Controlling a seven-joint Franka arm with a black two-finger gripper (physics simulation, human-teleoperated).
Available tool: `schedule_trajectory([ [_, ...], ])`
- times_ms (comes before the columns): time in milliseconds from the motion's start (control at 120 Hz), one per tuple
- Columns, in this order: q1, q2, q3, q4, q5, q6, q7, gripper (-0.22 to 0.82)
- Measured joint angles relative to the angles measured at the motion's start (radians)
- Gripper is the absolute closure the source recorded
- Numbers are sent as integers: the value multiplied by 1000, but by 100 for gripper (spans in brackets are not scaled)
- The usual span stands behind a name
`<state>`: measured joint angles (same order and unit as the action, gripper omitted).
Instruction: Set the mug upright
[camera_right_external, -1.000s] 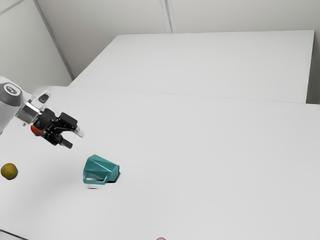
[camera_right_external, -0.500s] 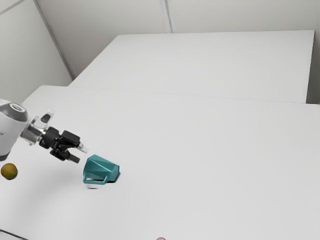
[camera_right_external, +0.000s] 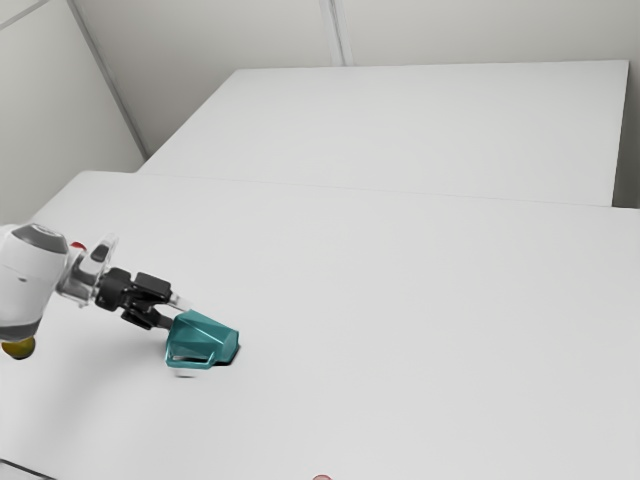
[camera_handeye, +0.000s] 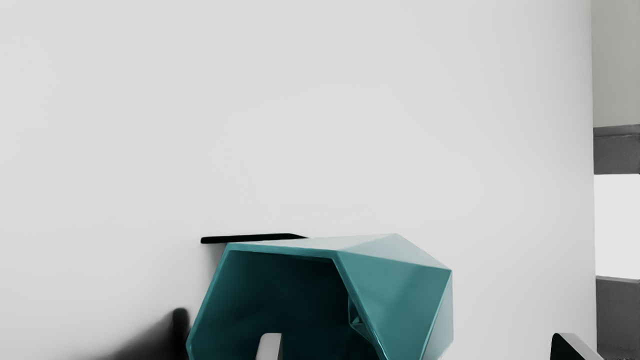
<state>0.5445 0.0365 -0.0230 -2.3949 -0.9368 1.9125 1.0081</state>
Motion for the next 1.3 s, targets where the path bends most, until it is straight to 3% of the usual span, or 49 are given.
schedule_trajectory([
  [442, -14, 38, -1, -6, -47, -52, 103, 6],
  [567, -16, 40, -1, -6, -49, -64, 119, 18],
  [917, -15, 35, -1, -6, -50, -76, 145, 64],
  [1300, -33, -48, -3, -2, -44, -74, 155, 76],
])
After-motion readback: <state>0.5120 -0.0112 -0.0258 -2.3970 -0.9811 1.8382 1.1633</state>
